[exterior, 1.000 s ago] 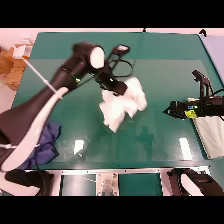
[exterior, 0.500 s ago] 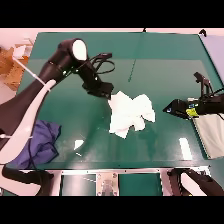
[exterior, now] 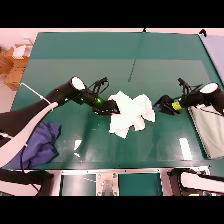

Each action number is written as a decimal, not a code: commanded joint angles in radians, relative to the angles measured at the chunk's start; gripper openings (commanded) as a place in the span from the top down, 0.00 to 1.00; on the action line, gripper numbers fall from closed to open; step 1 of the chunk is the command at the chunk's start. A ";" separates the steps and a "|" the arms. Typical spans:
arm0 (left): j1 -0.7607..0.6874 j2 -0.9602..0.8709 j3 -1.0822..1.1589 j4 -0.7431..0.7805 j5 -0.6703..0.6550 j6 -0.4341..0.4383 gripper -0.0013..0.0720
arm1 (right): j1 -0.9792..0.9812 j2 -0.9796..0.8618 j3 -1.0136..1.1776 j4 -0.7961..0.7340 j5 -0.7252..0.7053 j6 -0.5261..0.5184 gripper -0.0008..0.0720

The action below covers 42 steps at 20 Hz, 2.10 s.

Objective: Fold the shirts.

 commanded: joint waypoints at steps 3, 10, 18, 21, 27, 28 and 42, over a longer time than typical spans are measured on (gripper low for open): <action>0.001 -0.026 -0.032 -0.043 0.008 0.059 0.85 | 0.005 -0.309 0.278 0.120 -0.001 -0.030 0.25; 0.042 -0.024 -0.011 -0.027 -0.193 0.103 0.52 | 0.063 -0.437 0.367 0.124 0.074 -0.066 0.28; 0.086 -0.036 -0.002 -0.031 -0.202 0.069 0.38 | 0.074 -0.437 0.378 0.124 0.106 -0.103 0.96; 0.042 -0.063 -0.019 -0.017 -0.148 0.070 0.38 | 0.074 -0.437 0.384 0.124 0.108 -0.102 0.96; 0.036 -0.077 -0.026 -0.205 -0.063 0.161 0.95 | 0.071 -0.436 0.405 0.153 0.141 -0.102 0.97; 0.043 -0.077 -0.011 -0.220 -0.069 0.182 0.95 | 0.063 -0.431 0.428 0.171 0.183 -0.102 0.97; 0.291 0.637 0.832 0.226 0.029 0.036 0.95 | -0.319 0.278 1.050 0.445 0.207 -0.053 0.97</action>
